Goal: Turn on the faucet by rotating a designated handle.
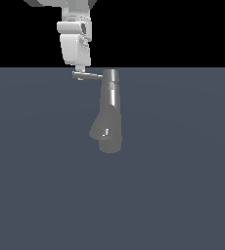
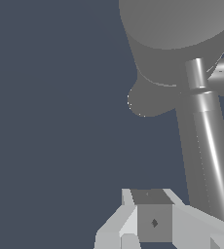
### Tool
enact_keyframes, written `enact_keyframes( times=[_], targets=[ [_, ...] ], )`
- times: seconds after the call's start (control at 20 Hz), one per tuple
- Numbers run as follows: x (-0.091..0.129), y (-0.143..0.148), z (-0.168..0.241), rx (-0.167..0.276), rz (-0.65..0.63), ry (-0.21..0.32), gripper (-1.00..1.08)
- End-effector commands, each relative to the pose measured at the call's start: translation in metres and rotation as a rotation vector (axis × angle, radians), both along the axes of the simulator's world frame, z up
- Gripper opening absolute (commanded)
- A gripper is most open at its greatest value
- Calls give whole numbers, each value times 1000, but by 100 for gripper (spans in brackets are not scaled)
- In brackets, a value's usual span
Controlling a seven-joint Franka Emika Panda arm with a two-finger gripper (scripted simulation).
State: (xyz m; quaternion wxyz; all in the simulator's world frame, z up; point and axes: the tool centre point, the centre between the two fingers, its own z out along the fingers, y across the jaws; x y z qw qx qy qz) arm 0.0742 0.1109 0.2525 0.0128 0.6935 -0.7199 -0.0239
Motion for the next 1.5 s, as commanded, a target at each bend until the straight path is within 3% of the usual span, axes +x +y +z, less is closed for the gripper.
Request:
enact_keyframes(
  times=[0.0,0.7,0.75,1.45],
  targets=[
    [-10,1,1,-1,2,10,-100],
    [-49,4,19,-1,2,10,-100],
    [-39,-6,23,-2,-14,-7,-100],
    [-81,-35,38,-1,-5,2,-100]
  ],
)
